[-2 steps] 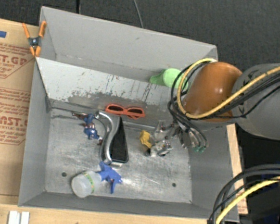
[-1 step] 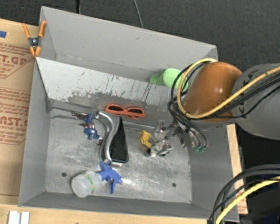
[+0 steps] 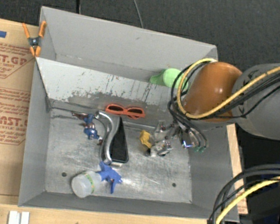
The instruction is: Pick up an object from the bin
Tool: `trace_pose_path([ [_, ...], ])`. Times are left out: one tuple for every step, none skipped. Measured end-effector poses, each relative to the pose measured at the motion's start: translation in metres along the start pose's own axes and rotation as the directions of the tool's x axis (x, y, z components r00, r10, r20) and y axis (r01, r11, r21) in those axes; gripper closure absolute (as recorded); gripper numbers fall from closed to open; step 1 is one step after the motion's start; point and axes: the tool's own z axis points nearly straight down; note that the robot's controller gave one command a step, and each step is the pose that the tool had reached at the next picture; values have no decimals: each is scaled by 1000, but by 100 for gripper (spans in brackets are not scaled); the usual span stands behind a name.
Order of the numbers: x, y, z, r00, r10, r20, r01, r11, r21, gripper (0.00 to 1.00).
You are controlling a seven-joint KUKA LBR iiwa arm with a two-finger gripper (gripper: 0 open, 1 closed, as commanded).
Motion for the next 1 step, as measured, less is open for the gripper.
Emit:
trace_pose_path([
  [0,0,0,1000,0,0,0,1000,0,100],
])
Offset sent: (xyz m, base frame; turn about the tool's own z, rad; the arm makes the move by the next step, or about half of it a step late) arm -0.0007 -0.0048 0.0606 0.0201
